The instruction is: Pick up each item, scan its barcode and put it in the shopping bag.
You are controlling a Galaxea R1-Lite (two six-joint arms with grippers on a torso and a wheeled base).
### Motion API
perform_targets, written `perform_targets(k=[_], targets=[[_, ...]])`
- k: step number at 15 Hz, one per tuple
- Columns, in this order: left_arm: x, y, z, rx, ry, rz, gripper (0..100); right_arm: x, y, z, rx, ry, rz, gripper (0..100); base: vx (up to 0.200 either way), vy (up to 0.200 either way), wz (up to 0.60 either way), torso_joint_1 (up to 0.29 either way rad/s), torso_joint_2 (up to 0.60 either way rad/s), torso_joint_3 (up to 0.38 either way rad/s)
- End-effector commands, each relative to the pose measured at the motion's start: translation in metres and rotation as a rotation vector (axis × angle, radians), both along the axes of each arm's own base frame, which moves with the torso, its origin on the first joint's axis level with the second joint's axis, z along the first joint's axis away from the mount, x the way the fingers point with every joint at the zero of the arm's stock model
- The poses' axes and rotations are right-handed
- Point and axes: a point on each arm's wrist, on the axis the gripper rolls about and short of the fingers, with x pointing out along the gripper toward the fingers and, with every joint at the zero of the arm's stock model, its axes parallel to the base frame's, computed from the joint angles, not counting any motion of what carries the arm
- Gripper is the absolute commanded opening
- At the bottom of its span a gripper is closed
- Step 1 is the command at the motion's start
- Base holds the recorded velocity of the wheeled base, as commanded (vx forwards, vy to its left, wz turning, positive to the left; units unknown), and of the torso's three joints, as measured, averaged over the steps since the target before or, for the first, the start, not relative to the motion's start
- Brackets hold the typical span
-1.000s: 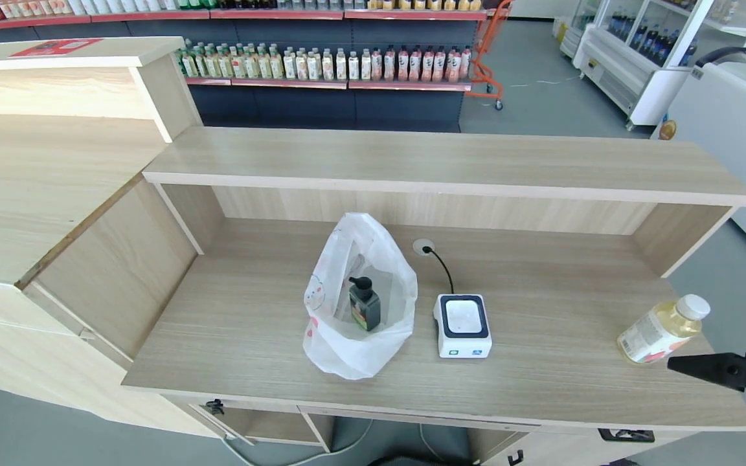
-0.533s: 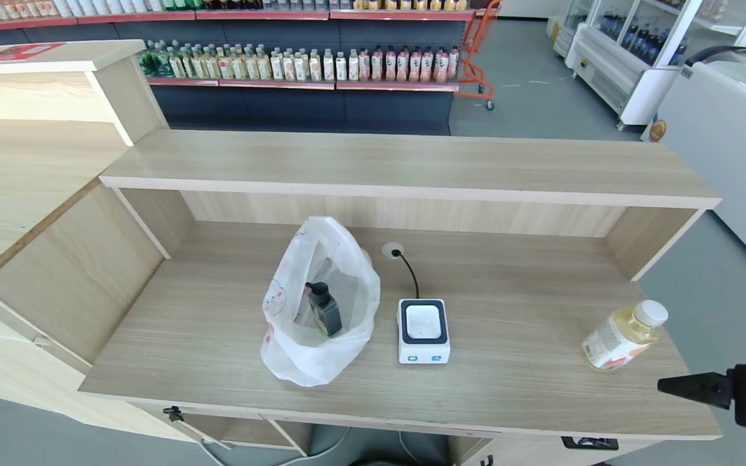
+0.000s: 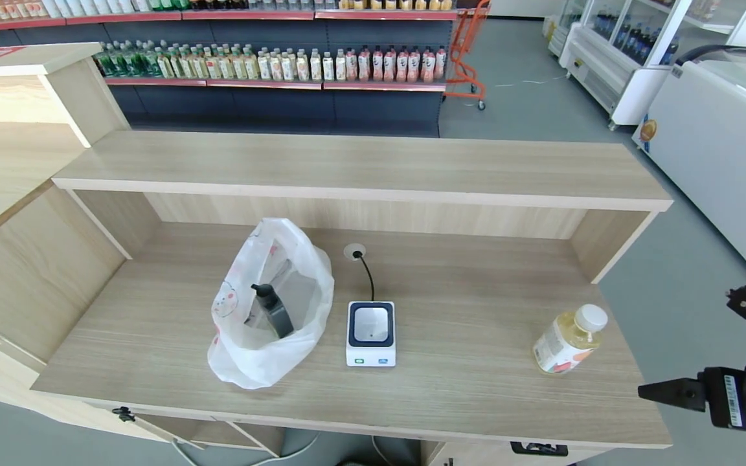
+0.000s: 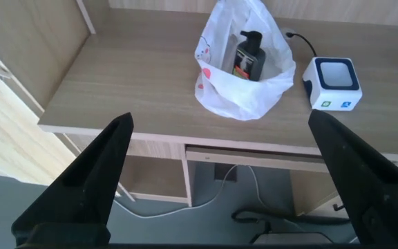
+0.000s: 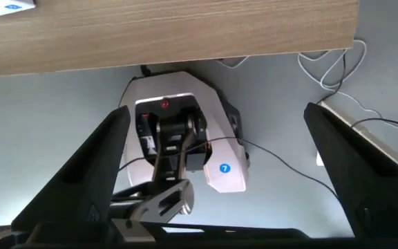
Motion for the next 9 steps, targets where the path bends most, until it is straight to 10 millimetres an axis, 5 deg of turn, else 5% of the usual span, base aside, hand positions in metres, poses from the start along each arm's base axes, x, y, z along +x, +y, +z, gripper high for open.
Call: perform_targets(k=[1, 6, 9], targets=[[0.0, 0.0, 0.0, 0.001, -0.001, 0.0, 100, 0.01, 0.001, -0.014, -0.027, 0.076, 0.028, 100, 0.0, 0.0, 0.0, 0.0, 0.0, 0.0], [0.0, 0.0, 0.0, -0.001, -0.001, 0.0, 100, 0.039, 0.004, -0.054, -0.113, -0.017, 0.173, 100, 0.0, 0.0, 0.0, 0.0, 0.0, 0.0], [0.0, 0.0, 0.0, -0.001, -0.001, 0.0, 100, 0.039, 0.005, -0.072, -0.15, -0.051, 0.279, 100, 0.0, 0.0, 0.0, 0.0, 0.0, 0.0]])
